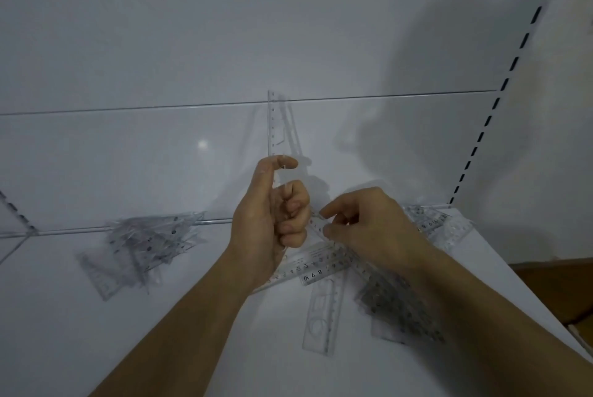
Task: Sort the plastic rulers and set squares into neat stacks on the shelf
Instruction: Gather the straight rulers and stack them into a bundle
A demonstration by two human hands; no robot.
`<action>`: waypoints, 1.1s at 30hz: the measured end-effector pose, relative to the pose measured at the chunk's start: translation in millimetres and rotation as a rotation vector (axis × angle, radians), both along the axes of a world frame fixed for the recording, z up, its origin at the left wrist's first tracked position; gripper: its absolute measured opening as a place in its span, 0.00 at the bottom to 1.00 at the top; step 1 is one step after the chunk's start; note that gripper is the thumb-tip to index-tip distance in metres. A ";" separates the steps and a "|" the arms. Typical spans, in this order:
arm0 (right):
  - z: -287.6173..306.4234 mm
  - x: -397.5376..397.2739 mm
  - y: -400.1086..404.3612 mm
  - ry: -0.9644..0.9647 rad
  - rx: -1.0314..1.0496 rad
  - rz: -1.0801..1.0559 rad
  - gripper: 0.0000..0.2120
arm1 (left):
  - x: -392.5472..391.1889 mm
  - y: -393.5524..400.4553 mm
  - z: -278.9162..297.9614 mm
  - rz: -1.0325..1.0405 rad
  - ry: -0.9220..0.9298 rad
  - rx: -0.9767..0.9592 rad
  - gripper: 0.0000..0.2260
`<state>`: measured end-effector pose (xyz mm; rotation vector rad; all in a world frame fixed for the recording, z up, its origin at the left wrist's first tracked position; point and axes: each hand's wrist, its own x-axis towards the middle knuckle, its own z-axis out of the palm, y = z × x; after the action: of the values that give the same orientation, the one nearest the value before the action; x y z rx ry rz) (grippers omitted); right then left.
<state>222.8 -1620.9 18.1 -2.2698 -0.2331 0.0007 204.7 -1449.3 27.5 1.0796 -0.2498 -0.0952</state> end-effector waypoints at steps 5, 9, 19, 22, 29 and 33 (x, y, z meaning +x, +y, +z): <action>11.1 4.1 -9.9 0.153 0.532 0.001 0.03 | -1.6 -1.1 1.8 0.094 -0.058 0.076 0.11; 14.6 7.1 -11.6 0.123 0.810 -0.007 0.05 | -2.0 -7.8 -0.4 0.227 -0.117 0.162 0.14; 20.6 -1.8 -6.1 -0.087 0.924 0.087 0.04 | -7.7 -21.1 -8.6 0.239 -0.174 0.419 0.23; 20.1 -3.3 -3.0 -0.162 0.865 0.044 0.04 | -8.6 -22.6 -10.2 0.155 -0.171 0.446 0.24; 14.1 -0.2 0.1 -0.356 0.537 -0.033 0.02 | -7.7 -19.3 -9.3 0.138 -0.223 0.469 0.25; 12.5 0.3 -10.2 -0.419 -0.127 0.186 0.05 | -1.4 -7.6 1.6 0.269 -0.198 0.368 0.25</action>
<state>223.2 -1631.1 30.6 -2.3465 -0.6801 -0.3742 203.3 -1456.9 29.0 1.4824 -0.2682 0.2162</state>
